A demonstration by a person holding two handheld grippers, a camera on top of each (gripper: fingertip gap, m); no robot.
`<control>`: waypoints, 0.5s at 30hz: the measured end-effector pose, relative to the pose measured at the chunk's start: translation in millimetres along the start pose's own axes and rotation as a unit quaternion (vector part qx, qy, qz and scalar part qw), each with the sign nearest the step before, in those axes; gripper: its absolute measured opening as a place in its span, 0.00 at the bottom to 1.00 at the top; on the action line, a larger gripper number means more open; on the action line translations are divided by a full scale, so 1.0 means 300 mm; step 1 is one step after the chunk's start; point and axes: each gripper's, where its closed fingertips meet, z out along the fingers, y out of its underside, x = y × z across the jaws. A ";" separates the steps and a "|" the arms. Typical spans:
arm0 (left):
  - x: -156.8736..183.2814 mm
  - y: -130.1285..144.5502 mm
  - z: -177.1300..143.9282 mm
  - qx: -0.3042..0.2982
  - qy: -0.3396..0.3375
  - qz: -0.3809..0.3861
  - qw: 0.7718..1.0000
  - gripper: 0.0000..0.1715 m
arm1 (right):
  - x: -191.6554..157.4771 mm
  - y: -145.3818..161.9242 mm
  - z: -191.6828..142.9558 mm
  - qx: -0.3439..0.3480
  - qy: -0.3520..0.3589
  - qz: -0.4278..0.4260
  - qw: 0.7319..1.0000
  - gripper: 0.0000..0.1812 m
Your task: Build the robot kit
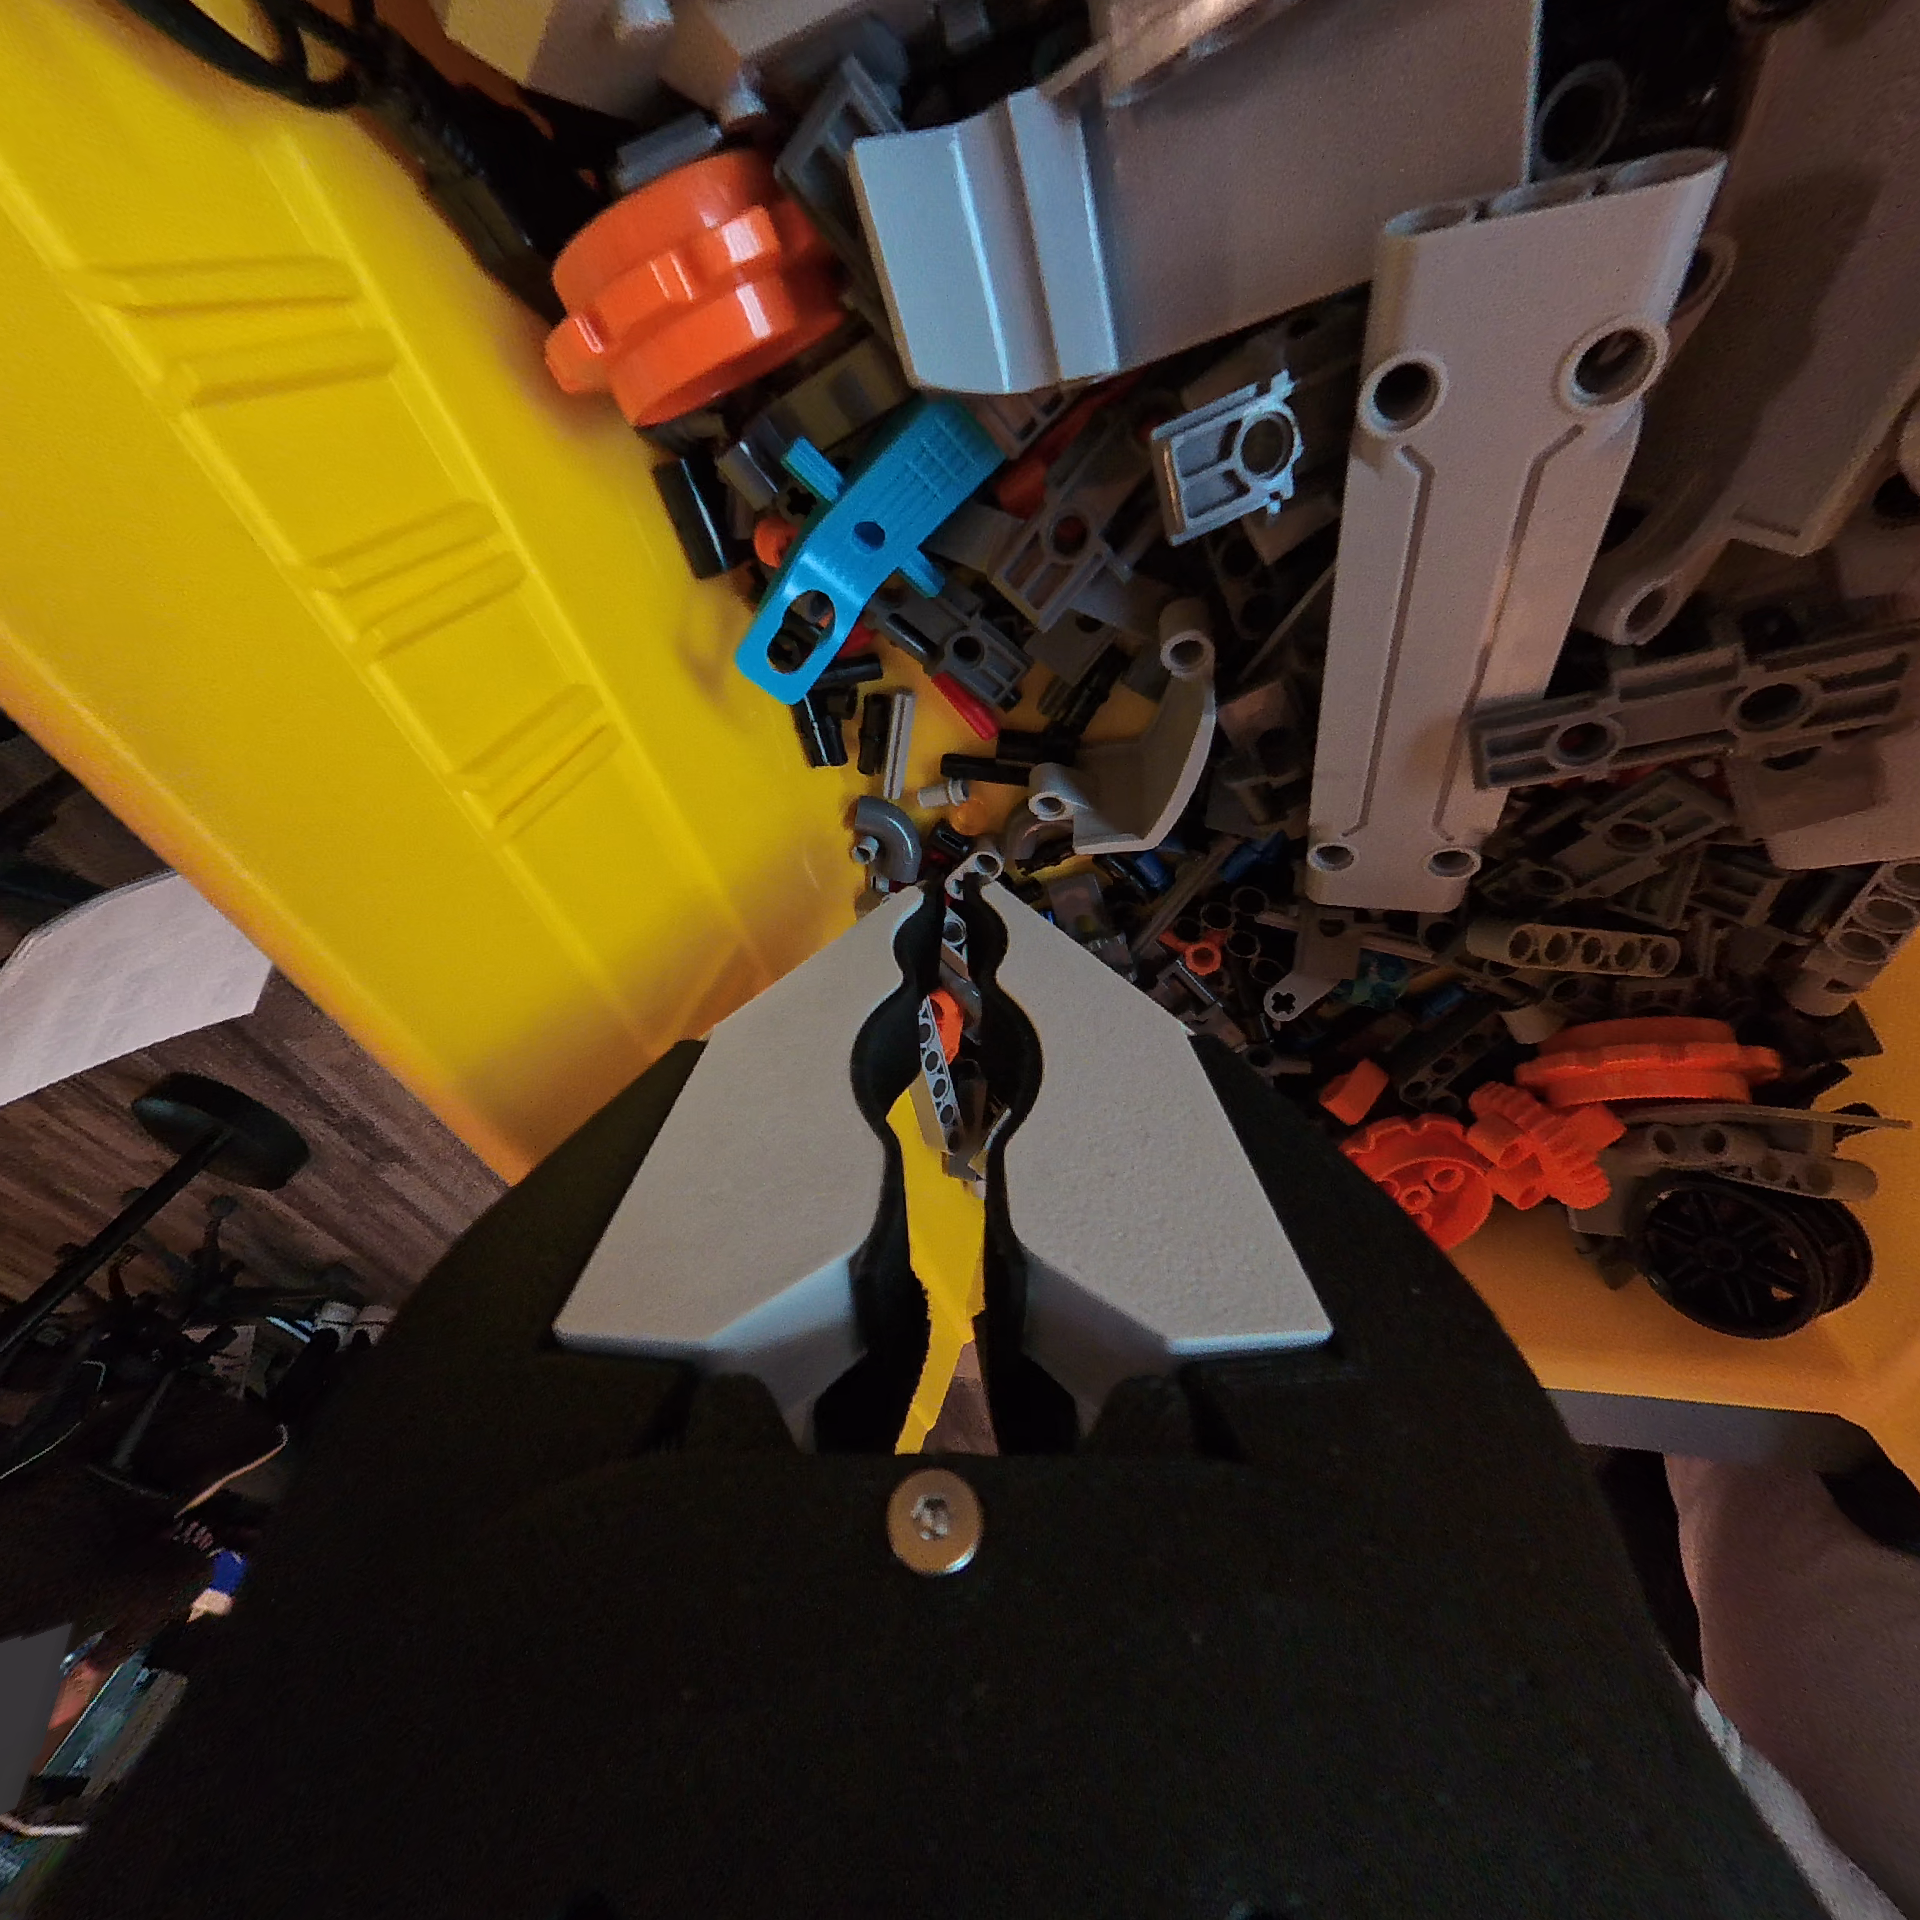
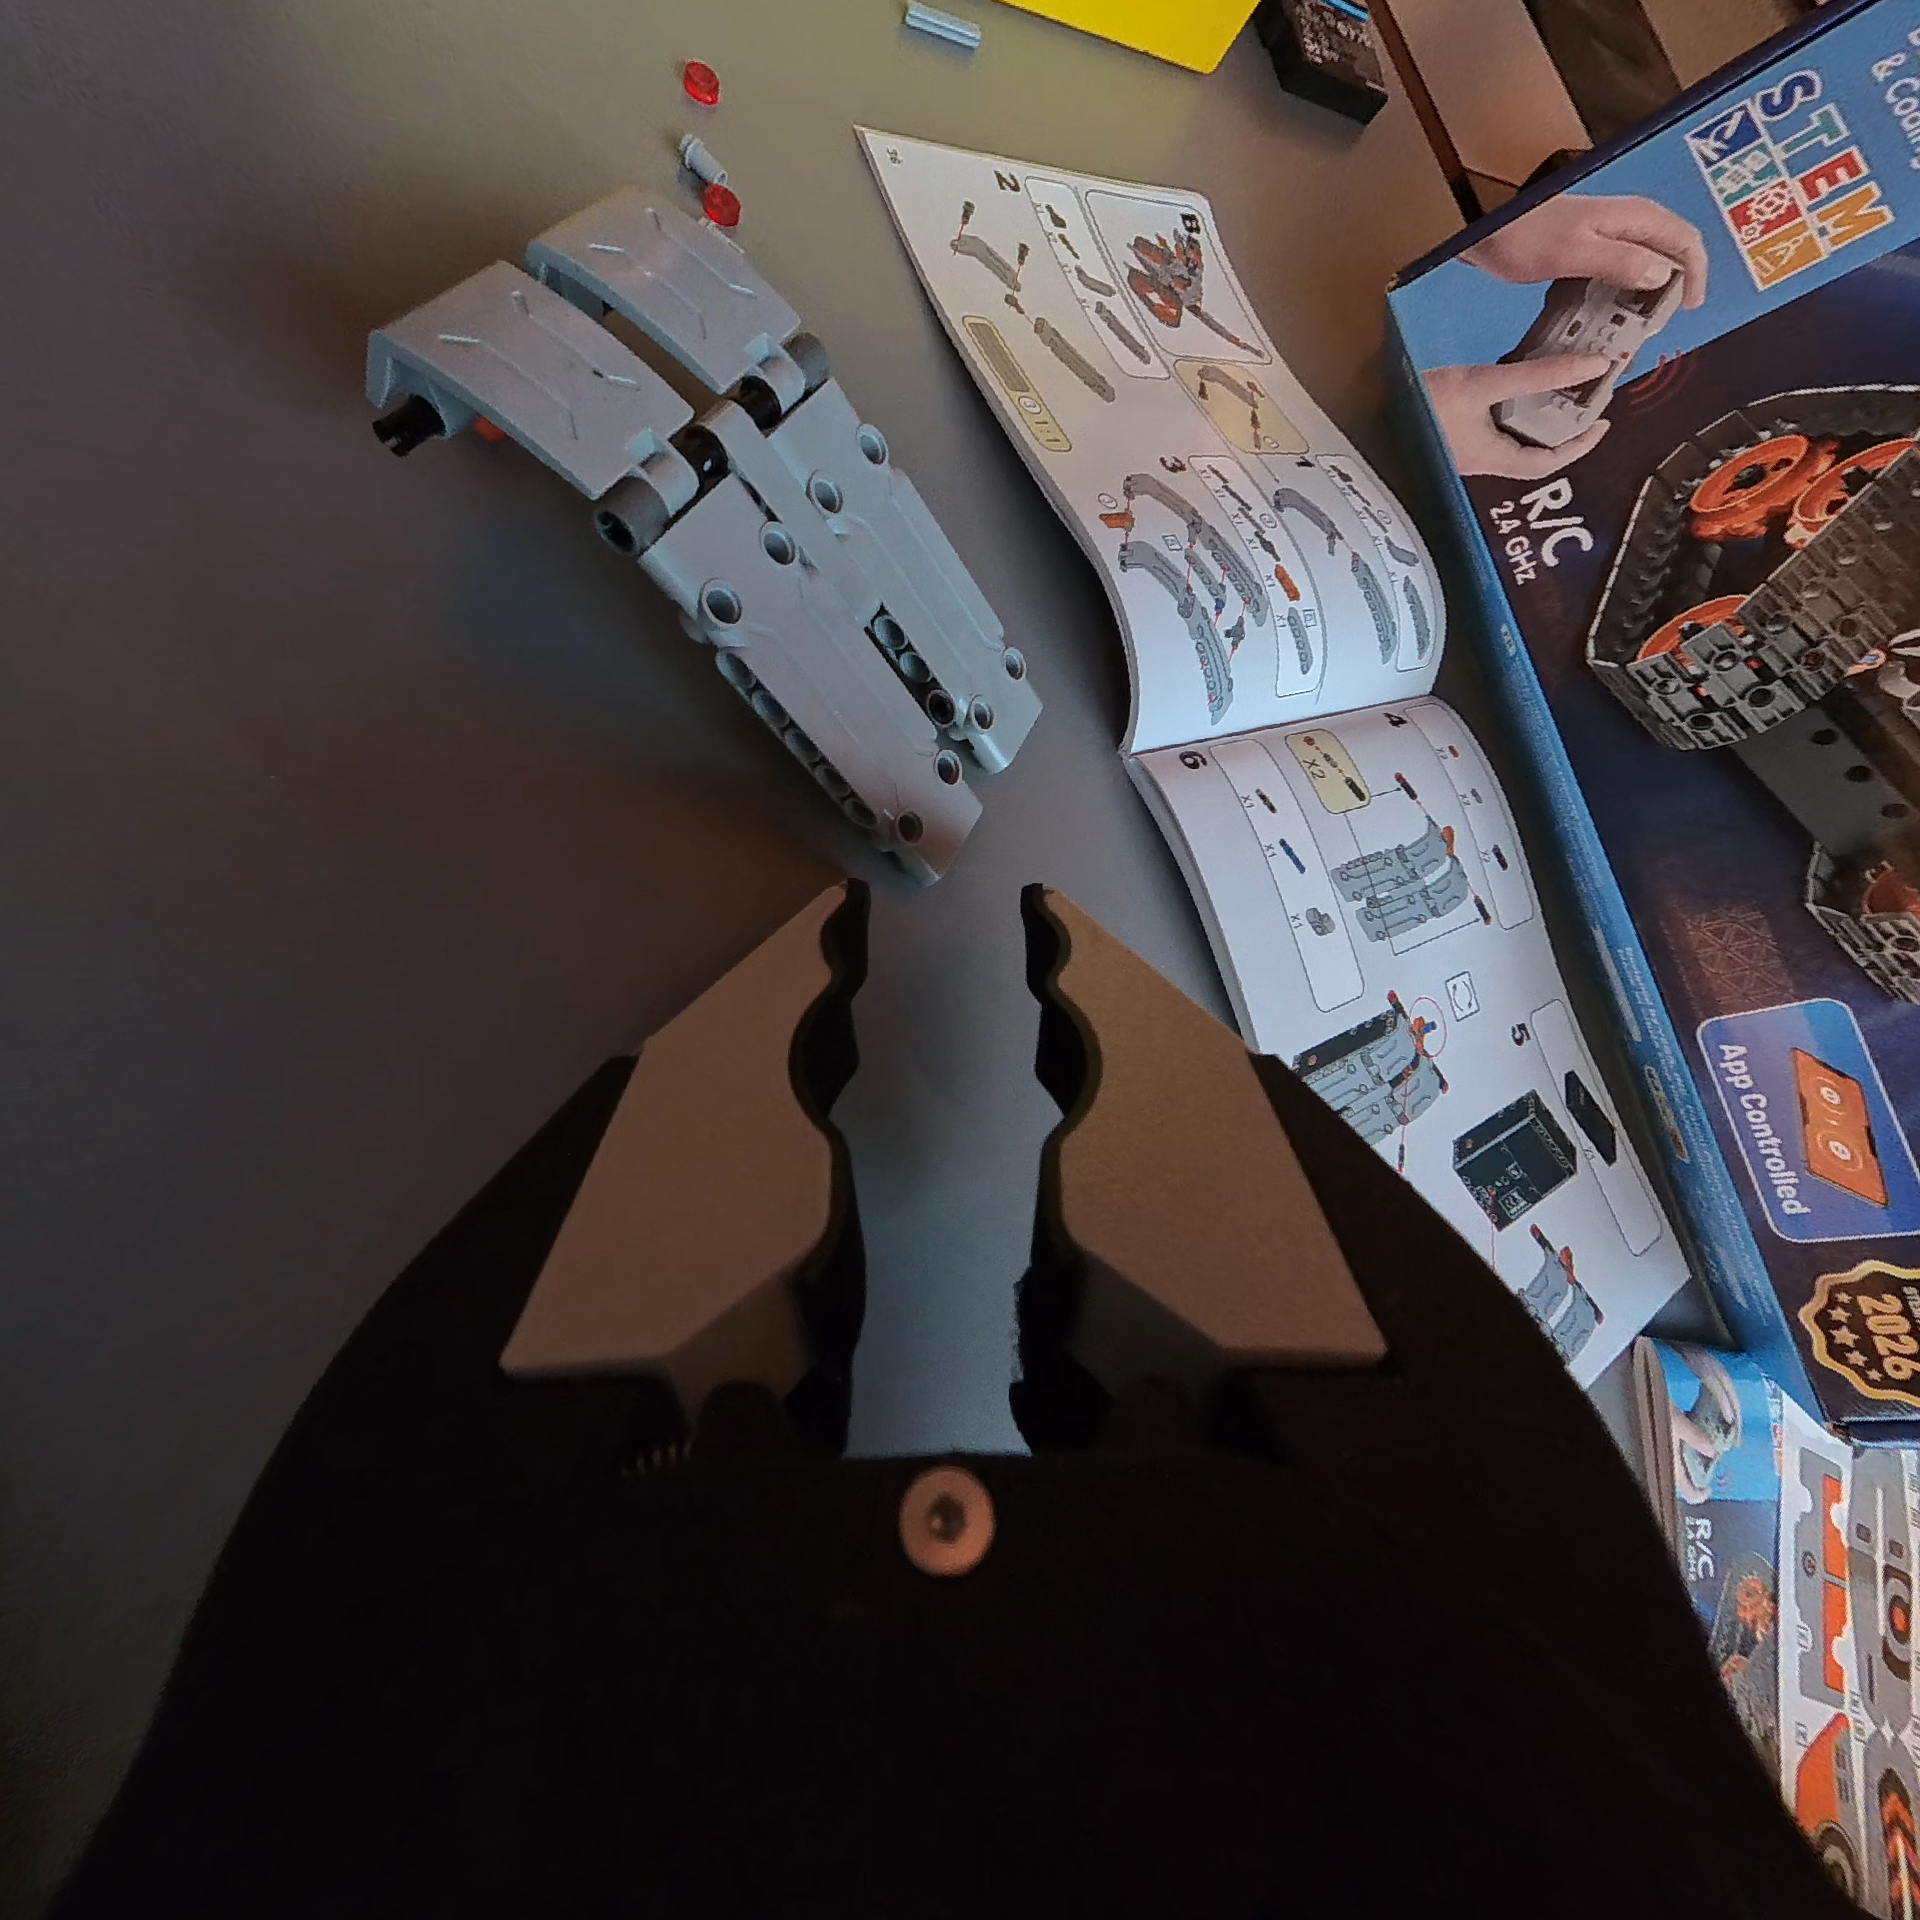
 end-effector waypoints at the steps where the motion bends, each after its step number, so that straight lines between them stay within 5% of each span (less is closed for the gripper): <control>1: 0.001 0.001 0.001 -0.001 0.000 0.000 1.000 0.01 | 0.000 0.000 0.000 0.000 0.000 0.000 1.000 0.16; 15: 0.004 0.004 -0.011 0.005 0.002 -0.001 1.000 0.01 | 0.000 0.003 -0.001 0.005 -0.004 0.011 1.000 0.15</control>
